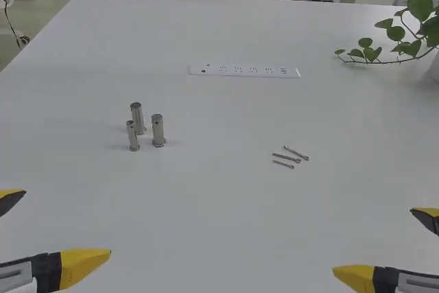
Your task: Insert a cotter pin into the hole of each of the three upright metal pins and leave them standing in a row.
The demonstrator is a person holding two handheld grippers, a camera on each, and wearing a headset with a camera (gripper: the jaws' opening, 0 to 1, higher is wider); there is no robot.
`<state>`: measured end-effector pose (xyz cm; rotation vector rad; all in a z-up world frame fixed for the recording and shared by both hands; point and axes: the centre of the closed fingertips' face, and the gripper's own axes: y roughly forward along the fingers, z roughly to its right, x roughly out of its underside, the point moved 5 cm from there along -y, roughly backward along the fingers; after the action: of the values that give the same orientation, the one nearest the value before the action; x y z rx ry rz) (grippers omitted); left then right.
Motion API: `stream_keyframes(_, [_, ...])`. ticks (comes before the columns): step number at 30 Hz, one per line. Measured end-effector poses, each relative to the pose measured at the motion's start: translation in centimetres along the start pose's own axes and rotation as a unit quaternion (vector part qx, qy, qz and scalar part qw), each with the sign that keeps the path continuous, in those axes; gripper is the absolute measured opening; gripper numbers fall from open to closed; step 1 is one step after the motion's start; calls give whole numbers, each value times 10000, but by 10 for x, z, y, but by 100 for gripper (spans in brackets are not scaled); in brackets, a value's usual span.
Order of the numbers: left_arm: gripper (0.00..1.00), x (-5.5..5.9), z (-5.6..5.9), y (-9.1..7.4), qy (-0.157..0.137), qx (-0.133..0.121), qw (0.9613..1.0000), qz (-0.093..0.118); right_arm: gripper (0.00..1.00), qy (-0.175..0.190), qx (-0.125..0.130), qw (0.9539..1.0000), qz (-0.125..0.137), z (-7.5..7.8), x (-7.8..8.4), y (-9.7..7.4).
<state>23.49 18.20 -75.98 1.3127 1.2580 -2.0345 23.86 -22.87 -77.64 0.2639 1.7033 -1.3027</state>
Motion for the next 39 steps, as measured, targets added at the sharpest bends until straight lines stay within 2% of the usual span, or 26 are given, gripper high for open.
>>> stream_keyframes(7, [99, -2, -9, 6, -14, 79, 10000, 30, 100, 48, 32, 10000, 48, 1, -2, -1])
stream_keyframes(14, [99, -8, -20, 12, 187, 135, 9997, -51, 100, 81, 47, 10000, 15, 1, -1, -3])
stream_keyframes(18, [99, -11, -31, 17, 90, 150, 9998, 42, 100, 155, 19, 9999, 4, -1, 0, -3])
stream_keyframes(21, [98, -12, -37, 21, 130, 126, 9998, 9, 100, 155, 14, 9999, -11, -2, 0, -4])
stream_keyframes(24, [98, -17, -42, 27, 245, 146, 9996, 30, 100, 147, 23, 9999, -19, -1, -1, -4])
stream_keyframes(31, [97, -28, -51, 42, 278, 188, 9994, 85, 100, 166, 81, 9998, -49, 3, -1, -6])
stream_keyframes(35, [97, -31, -55, 50, 331, 227, 9992, 27, 100, 180, 112, 9998, -57, 5, -2, -7])
stream_keyframes(39, [96, -33, -58, 57, 311, 338, 9989, 64, 100, 192, 133, 9997, -61, 5, -2, -8])
